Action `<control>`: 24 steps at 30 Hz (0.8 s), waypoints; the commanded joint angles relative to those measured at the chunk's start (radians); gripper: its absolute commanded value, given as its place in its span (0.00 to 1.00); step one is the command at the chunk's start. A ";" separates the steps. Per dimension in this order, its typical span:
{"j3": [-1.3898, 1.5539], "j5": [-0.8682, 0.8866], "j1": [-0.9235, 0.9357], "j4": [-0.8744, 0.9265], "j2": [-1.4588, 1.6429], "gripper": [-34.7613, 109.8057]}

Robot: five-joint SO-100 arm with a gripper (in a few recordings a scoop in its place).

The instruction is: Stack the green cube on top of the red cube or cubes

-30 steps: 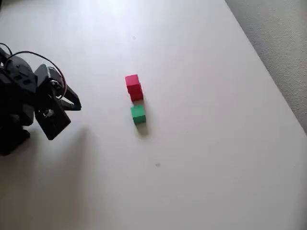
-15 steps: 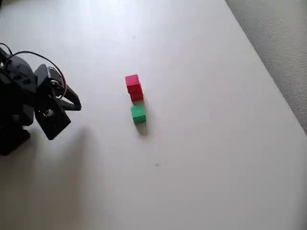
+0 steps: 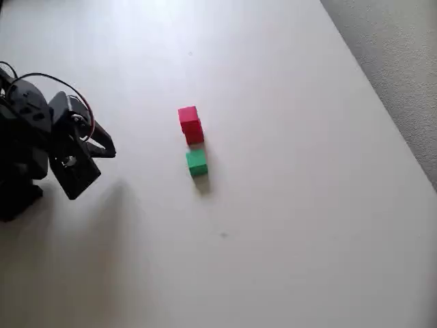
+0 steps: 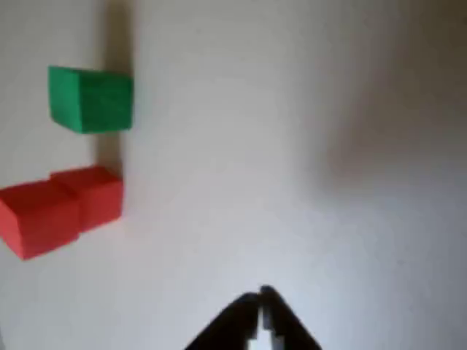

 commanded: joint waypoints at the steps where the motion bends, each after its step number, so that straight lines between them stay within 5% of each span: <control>1: 0.008 -0.043 0.008 -0.028 0.011 0.23; 10: -0.026 -0.133 0.072 -0.058 0.011 0.23; 16: -0.137 -0.114 0.043 -0.103 -0.044 0.32; 24: -0.609 -0.049 0.051 -0.227 -0.807 0.38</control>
